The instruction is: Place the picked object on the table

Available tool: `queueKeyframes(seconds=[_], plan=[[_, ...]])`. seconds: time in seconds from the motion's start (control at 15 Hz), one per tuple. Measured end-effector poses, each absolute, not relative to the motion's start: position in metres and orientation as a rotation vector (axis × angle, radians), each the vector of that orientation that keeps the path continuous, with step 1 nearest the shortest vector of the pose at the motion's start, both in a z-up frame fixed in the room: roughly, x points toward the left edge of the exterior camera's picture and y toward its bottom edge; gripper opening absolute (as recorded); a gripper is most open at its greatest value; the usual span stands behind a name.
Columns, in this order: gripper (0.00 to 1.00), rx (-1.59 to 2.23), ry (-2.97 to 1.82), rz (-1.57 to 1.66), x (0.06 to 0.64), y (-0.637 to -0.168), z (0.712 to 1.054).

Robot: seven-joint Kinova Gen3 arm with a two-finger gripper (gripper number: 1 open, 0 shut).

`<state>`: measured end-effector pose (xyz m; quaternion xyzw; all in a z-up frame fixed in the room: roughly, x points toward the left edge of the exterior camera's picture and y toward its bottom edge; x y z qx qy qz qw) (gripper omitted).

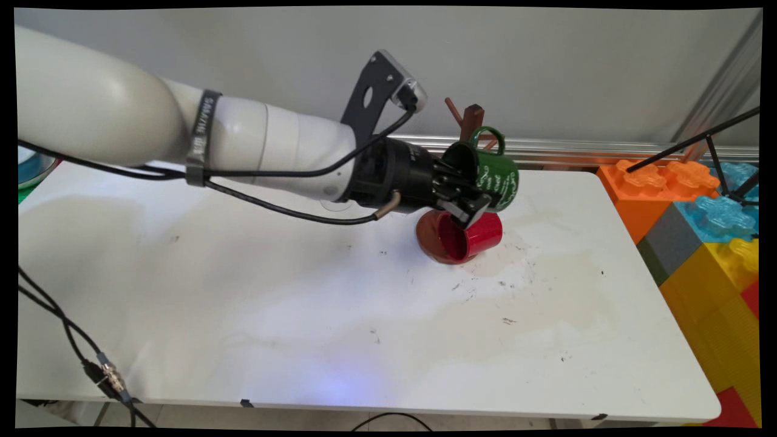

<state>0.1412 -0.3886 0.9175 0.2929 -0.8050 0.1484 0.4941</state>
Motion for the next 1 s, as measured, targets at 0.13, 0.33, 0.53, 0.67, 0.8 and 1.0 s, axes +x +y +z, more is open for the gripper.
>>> queueKeyframes(seconds=[0.13,0.33,0.53,0.67,0.8,1.0], plan=[[0.0,0.696,-2.005,0.368,0.149,-0.388,0.926],[0.0,0.676,-2.106,0.382,0.163,-0.388,0.938],[0.0,0.658,-2.228,0.408,0.182,-0.39,0.944],[0.0,0.642,-2.323,0.433,0.196,-0.393,0.944],[0.0,0.625,-2.393,0.454,0.206,-0.397,0.942],[0.0,0.594,-2.531,0.499,0.227,-0.405,0.936]])
